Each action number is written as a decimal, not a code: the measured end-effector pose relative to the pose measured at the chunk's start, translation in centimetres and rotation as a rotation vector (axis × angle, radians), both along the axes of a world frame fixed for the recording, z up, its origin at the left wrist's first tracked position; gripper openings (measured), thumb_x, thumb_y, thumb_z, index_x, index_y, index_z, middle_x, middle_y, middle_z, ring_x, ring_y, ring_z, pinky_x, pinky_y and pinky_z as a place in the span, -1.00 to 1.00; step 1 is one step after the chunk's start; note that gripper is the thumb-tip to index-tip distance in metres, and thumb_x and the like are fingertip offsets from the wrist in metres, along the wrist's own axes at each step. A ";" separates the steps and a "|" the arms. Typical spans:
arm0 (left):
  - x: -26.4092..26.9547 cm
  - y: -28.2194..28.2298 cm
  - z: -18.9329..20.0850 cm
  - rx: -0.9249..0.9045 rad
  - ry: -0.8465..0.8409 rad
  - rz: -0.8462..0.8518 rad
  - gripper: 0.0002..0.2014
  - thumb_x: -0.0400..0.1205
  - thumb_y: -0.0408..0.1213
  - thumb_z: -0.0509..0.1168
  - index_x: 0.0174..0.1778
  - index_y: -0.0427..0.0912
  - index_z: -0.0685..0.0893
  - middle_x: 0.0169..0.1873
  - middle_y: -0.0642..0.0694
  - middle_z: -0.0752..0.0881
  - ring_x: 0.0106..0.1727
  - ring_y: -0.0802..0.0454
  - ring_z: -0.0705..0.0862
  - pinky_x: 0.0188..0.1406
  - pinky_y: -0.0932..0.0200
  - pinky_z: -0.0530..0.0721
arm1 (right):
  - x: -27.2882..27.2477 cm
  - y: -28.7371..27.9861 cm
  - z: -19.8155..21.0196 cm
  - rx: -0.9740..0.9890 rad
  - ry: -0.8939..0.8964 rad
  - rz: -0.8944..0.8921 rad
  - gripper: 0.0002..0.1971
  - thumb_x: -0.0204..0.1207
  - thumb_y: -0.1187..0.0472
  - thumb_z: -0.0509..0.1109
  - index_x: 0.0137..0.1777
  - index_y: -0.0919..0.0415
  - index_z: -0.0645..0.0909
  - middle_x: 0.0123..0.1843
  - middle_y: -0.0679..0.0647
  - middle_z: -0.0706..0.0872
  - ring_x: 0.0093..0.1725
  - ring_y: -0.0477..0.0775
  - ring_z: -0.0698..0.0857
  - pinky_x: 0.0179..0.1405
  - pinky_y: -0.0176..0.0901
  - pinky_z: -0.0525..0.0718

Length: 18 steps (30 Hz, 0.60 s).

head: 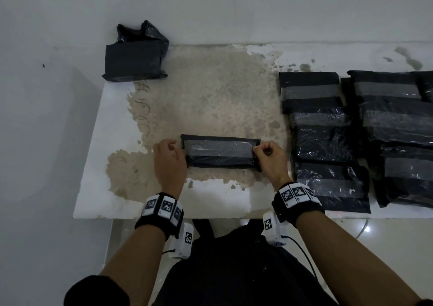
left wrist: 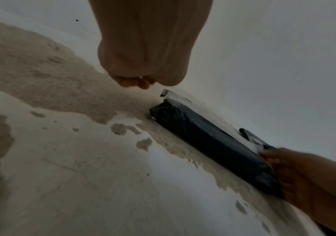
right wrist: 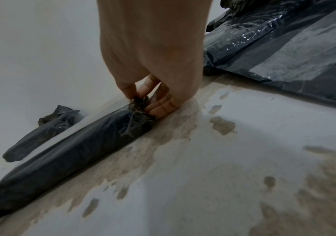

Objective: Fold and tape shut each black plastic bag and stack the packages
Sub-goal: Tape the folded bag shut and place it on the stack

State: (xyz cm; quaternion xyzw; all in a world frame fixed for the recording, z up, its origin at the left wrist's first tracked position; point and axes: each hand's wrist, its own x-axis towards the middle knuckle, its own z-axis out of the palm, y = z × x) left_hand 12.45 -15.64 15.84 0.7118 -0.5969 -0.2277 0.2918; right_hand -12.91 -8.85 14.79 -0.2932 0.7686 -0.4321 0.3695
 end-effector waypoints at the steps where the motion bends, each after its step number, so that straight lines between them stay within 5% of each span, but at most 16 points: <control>1: -0.4 0.3 0.2 -0.080 -0.054 -0.113 -0.80 0.69 -0.31 0.24 0.21 -0.21 0.63 0.15 -0.20 0.61 0.06 -0.12 0.60 -0.02 0.03 0.54 | 0.1 0.0 0.1 -0.004 0.018 -0.005 -0.87 0.61 0.18 0.50 -0.15 0.17 0.65 -0.14 -0.03 0.73 -0.10 -0.06 0.66 -0.01 -0.27 0.66; 4: -1.8 1.4 -0.2 -0.160 -0.210 -0.475 -0.70 0.69 -0.24 0.25 0.33 -0.17 0.62 0.29 -0.17 0.56 0.30 -0.10 0.53 0.32 -0.02 0.50 | 0.4 -0.1 0.1 -0.017 0.076 -0.008 -0.81 0.63 0.14 0.50 -0.17 0.18 0.63 -0.19 -0.06 0.70 -0.17 -0.14 0.62 -0.21 -0.54 0.54; 7: -2.6 2.0 -1.1 -0.136 -0.304 -0.648 -0.56 0.71 -0.09 0.12 0.45 -0.20 0.59 0.44 -0.18 0.52 0.55 -0.20 0.42 0.54 -0.16 0.40 | 0.5 -0.3 0.0 -0.004 0.101 -0.014 -0.78 0.64 0.13 0.49 -0.21 0.14 0.59 -0.21 -0.05 0.69 -0.20 -0.16 0.60 -0.27 -0.59 0.50; 18: -2.9 2.7 -2.2 -0.117 -0.492 -0.659 -0.43 0.74 -0.05 -0.01 0.66 -0.19 0.41 0.69 -0.24 0.31 0.74 -0.27 0.18 0.69 -0.28 0.17 | 0.4 -1.1 -0.1 0.068 0.126 -0.032 -0.70 0.65 0.17 0.42 -0.34 0.10 0.53 -0.32 -0.02 0.64 -0.27 -0.05 0.56 -0.29 -0.37 0.49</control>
